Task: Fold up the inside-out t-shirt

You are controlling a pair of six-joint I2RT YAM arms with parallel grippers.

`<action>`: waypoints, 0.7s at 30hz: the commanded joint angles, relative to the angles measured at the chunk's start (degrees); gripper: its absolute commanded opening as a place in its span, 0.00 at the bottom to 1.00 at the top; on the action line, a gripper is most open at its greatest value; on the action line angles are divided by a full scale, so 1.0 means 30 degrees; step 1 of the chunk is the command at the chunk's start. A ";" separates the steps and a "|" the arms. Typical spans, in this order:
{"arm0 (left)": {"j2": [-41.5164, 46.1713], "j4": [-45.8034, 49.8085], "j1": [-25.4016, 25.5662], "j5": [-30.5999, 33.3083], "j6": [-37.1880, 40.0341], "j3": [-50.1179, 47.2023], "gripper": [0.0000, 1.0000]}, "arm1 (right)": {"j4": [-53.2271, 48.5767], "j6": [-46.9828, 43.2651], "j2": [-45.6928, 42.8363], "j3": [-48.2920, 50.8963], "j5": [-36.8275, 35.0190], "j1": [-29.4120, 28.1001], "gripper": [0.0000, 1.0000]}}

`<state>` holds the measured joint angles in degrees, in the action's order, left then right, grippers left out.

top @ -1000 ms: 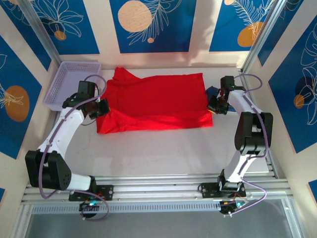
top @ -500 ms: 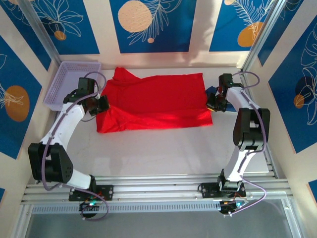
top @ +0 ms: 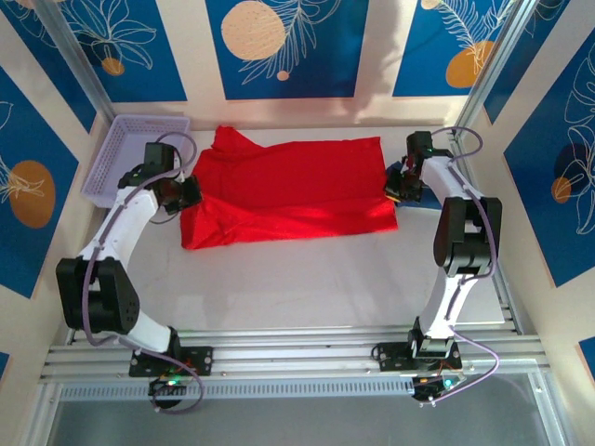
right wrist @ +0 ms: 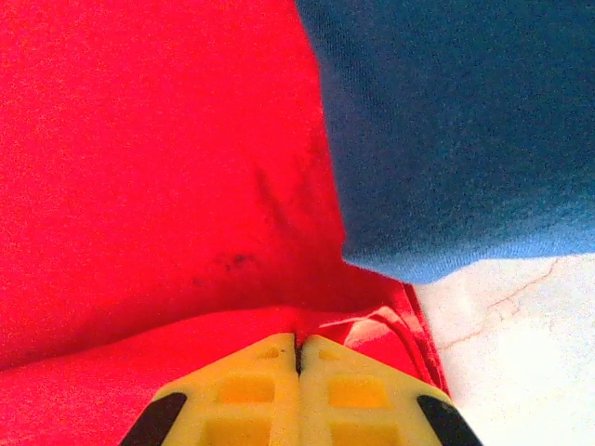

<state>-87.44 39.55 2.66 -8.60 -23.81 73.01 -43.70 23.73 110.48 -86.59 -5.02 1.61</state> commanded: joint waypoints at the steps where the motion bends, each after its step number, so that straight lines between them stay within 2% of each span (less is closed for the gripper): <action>1: -0.0620 -0.0322 -0.0356 -0.0282 0.0117 0.0893 0.00 | -0.0623 -0.0350 0.0488 -0.0948 -0.0257 -0.0107 0.00; 15: -0.4598 -0.0691 -0.0471 -0.0324 -0.0119 0.4110 0.00 | -0.0698 -0.0471 0.2250 -0.2556 -0.0474 -0.0260 0.01; 18: -0.5830 -0.0913 -0.0471 -0.0154 -0.0174 0.4486 0.00 | -0.0711 -0.0522 0.3002 -0.3397 -0.0390 -0.0313 0.06; 21: -0.7131 -0.1302 -0.0475 0.0173 -0.0263 0.4987 0.08 | -0.0855 -0.0748 0.3667 -0.4450 -0.0231 -0.0357 0.19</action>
<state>-105.56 36.95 2.24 -8.93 -24.03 85.69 -44.80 22.85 119.87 -96.55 -5.85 1.06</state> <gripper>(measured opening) 0.070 0.171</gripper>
